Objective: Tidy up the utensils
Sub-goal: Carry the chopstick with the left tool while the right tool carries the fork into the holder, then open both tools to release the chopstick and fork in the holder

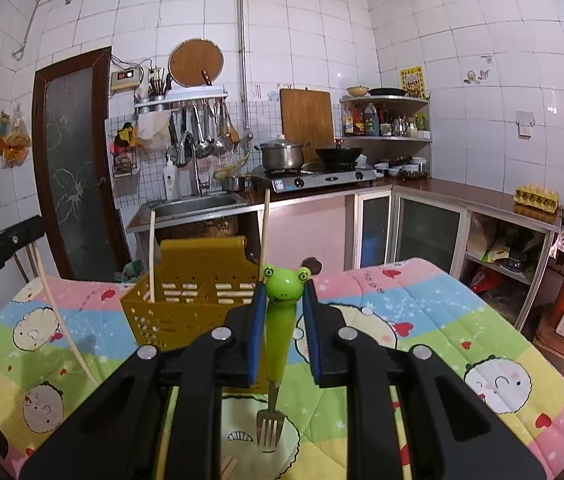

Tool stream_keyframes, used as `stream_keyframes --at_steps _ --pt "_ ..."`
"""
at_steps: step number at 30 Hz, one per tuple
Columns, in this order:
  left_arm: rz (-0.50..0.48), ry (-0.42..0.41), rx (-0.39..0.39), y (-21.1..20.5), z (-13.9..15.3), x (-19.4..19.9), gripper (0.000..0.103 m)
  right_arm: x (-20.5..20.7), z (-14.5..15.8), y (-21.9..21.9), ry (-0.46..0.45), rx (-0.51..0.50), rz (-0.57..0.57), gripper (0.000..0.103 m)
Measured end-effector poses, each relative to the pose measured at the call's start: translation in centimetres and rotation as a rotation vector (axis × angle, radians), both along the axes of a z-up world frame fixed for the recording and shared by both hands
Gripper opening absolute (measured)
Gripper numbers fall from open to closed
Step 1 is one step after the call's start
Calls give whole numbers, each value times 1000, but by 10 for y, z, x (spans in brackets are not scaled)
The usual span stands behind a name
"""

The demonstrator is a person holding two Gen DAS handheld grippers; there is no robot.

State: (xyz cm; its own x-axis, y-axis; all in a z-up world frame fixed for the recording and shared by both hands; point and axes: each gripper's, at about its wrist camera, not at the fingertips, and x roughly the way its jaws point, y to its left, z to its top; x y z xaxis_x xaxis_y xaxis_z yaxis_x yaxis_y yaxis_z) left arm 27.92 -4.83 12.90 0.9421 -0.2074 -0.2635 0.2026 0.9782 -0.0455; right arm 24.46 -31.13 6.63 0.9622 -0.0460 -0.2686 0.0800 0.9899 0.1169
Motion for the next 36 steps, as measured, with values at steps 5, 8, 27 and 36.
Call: stream_keyframes --at_steps 5,8,27,36 --pt "-6 -20 -14 -1 15 -1 3 1 18 -1 -31 2 0 19" --pt "-21 -26 -27 -1 28 -1 3 1 32 -1 -60 3 1 19" --pt "-36 -165 -52 -46 78 81 3 98 94 18 -152 -25 35 19" --pt "-28 -2 -14 -42 0 121 3 137 18 11 61 14 64 19"
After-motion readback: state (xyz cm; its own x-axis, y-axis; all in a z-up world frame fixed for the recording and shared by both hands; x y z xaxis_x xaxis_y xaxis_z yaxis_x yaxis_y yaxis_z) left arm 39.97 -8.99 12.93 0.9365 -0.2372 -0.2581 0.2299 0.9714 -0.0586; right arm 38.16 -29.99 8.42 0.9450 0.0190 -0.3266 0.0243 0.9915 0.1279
